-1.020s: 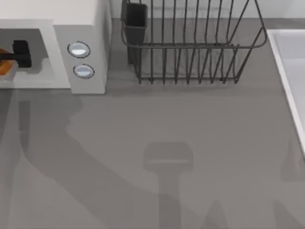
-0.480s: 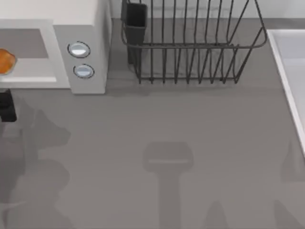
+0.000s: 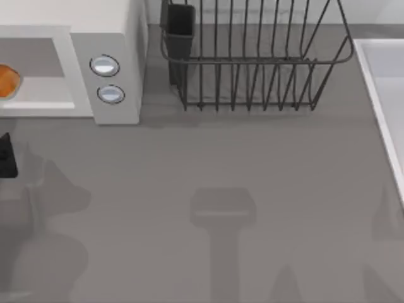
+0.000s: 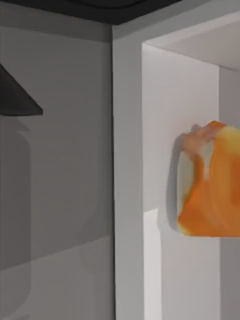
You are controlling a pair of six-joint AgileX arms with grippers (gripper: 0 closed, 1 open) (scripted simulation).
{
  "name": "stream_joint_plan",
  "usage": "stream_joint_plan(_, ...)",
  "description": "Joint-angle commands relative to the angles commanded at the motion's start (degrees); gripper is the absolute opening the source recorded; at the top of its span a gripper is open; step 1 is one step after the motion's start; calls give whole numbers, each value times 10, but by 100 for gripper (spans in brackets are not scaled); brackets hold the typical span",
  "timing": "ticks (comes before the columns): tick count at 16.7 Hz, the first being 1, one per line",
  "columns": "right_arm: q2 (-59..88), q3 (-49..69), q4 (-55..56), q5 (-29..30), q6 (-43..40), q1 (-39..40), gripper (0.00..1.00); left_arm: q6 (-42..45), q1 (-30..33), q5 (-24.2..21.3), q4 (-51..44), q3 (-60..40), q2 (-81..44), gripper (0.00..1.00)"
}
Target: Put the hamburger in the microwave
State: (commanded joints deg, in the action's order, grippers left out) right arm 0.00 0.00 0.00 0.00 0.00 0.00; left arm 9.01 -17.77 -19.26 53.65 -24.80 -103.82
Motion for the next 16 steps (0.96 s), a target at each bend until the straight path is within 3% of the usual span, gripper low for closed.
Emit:
stream_joint_plan(5,0,0,0,0,0,0,100,0,1,0,-66,-21,54,100)
stream_joint_plan(12,0,0,0,0,0,0,100,-2,0,3,-295,-81,205,100)
stream_joint_plan(16,0,0,0,0,0,0,100,-2,0,4,-334,-95,239,100)
